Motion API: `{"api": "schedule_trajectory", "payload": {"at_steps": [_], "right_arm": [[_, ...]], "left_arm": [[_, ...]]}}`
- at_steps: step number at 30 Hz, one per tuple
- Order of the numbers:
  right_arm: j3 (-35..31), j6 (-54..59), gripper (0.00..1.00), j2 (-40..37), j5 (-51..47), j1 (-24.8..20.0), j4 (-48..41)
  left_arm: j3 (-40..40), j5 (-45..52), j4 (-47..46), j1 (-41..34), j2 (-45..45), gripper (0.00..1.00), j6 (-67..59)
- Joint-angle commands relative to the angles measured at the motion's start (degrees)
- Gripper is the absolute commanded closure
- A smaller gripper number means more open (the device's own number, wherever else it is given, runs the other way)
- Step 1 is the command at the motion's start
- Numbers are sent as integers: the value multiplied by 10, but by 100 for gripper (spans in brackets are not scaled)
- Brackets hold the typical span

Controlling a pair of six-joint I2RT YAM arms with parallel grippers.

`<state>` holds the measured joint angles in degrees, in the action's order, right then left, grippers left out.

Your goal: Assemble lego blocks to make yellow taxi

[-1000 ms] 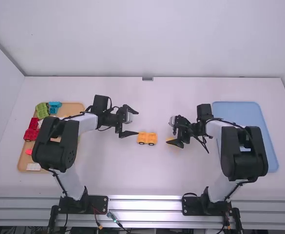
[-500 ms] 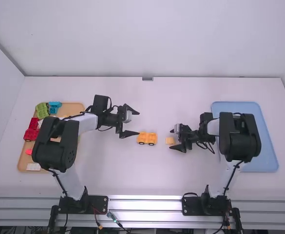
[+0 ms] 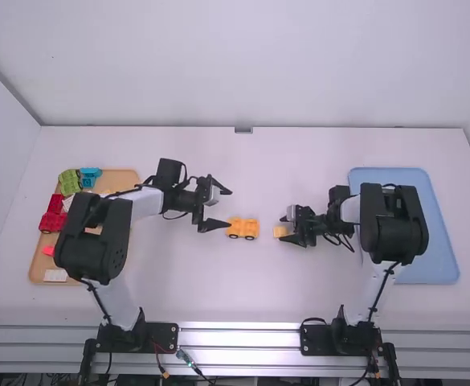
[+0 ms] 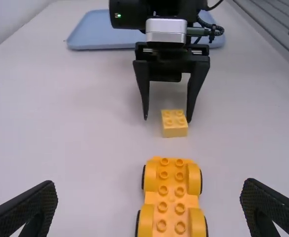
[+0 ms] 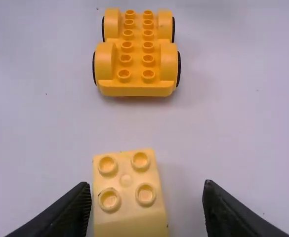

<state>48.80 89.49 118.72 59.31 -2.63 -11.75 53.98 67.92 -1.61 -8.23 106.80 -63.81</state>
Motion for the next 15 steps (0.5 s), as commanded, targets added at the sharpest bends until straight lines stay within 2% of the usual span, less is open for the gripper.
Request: {"api": "schedule_trajectory", "payload": {"at_steps": [1, 5, 15], "right_arm": [[7, -7, 41, 10, 2, 0, -2], [7, -7, 45, 10, -1, 10, -3], [8, -70, 59, 10, -43, 39, 31]], "left_arm": [[0, 16, 7, -12, 23, 1, -19], [0, 17, 49, -15, 40, 1, 22], [-1, 15, 48, -12, 41, 1, 27]]}}
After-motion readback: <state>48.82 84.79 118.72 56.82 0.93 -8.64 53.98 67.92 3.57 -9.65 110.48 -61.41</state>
